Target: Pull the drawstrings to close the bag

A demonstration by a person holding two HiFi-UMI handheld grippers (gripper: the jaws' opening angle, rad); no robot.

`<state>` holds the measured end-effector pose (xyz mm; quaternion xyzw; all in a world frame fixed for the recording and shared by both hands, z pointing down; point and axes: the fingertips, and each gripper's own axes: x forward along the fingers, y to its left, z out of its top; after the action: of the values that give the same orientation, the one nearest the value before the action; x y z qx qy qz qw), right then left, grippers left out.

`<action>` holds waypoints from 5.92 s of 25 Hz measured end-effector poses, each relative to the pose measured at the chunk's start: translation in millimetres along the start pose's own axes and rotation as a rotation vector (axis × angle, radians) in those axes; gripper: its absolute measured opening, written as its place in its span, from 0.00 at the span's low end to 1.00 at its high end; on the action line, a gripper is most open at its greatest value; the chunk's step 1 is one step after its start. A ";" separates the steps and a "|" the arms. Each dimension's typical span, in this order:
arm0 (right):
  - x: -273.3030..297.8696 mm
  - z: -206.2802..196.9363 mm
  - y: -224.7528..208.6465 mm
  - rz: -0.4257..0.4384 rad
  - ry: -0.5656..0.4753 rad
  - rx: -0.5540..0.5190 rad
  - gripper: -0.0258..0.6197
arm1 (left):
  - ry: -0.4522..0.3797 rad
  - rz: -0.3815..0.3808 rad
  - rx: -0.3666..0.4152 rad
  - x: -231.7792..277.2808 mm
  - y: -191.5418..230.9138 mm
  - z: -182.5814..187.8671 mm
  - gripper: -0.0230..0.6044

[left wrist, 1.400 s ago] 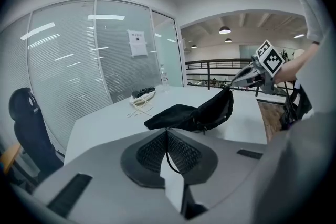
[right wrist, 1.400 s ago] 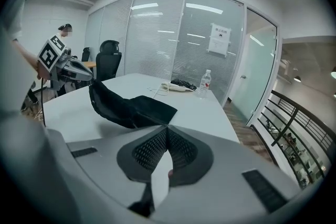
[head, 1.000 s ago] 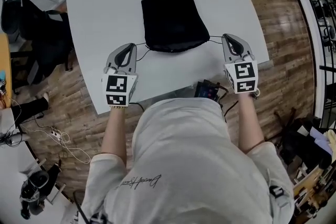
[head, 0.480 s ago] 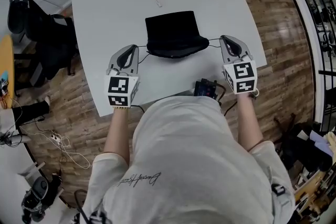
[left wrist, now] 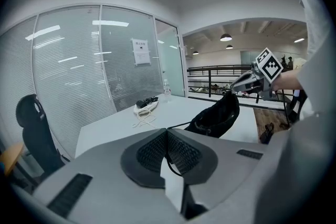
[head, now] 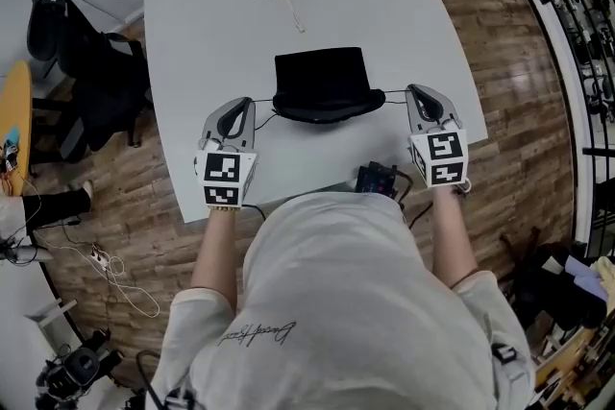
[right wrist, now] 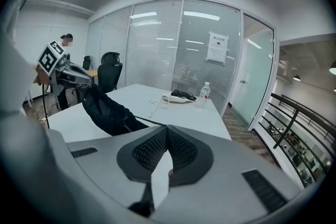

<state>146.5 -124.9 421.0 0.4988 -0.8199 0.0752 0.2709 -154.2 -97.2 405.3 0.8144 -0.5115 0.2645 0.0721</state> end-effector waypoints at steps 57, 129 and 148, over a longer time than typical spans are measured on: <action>-30.9 -24.8 -90.2 -0.282 0.050 0.141 0.08 | 0.027 0.297 -0.045 -41.9 92.7 -26.9 0.06; -17.6 3.8 -13.1 0.017 -0.077 0.198 0.08 | -0.100 -0.049 -0.305 -13.3 9.1 -2.2 0.06; -7.6 36.9 63.6 0.242 -0.131 0.198 0.08 | -0.184 -0.088 -0.330 -6.1 -40.3 30.6 0.06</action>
<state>81.0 -102.4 395.4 0.4244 -0.8785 0.1551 0.1552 -110.1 -85.4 382.4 0.8338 -0.5163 0.0981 0.1691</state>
